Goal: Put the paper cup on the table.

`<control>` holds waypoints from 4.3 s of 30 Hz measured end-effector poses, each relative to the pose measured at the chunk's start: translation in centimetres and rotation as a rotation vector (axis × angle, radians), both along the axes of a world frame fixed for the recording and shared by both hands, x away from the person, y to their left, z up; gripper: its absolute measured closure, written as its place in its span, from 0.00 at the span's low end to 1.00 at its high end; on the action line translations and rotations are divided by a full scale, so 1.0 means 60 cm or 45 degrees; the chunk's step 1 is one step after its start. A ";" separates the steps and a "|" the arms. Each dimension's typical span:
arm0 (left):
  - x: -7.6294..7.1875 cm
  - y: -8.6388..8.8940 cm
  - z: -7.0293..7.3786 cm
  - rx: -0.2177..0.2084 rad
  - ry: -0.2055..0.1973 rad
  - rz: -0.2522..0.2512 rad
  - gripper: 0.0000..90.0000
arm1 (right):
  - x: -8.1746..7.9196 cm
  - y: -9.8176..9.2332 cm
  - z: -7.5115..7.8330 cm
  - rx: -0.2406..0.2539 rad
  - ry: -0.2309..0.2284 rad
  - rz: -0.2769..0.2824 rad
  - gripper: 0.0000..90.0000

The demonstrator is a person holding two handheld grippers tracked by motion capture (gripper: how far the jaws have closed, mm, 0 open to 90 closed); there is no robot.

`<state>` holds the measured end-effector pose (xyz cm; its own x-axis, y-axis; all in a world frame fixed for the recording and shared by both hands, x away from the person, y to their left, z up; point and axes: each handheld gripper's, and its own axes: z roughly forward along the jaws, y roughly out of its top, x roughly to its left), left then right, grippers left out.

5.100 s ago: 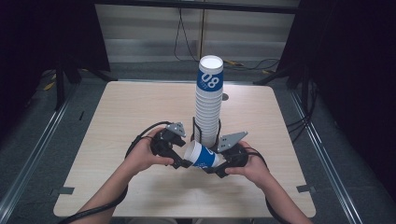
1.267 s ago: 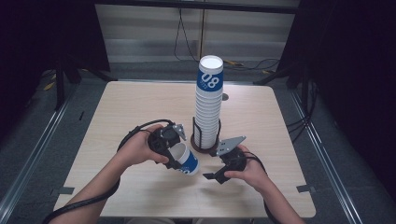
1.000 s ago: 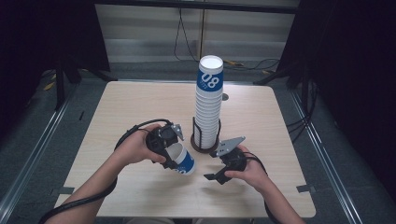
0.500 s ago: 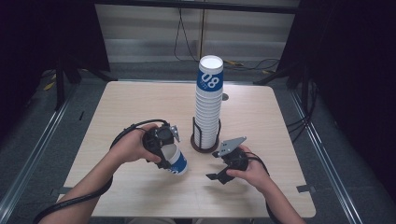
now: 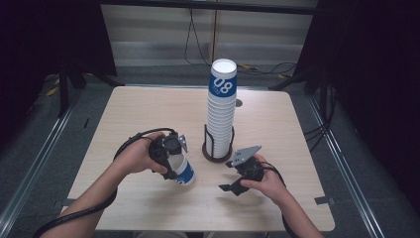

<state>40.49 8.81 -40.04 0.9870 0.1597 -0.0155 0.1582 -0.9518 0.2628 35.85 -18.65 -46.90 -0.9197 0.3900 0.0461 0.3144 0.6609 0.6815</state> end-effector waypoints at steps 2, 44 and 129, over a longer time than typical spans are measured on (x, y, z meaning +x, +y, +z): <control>-0.001 -0.002 -0.003 -0.001 0.009 0.000 0.21 | 0.000 -0.001 -0.002 -0.008 0.000 0.007 0.15; -0.006 -0.040 -0.035 -0.140 0.051 0.019 0.15 | -0.007 0.000 -0.008 -0.025 0.006 0.020 0.15; -0.032 0.154 -0.136 -0.535 0.065 0.354 0.18 | -0.009 -0.057 -0.005 0.011 0.026 -0.062 0.15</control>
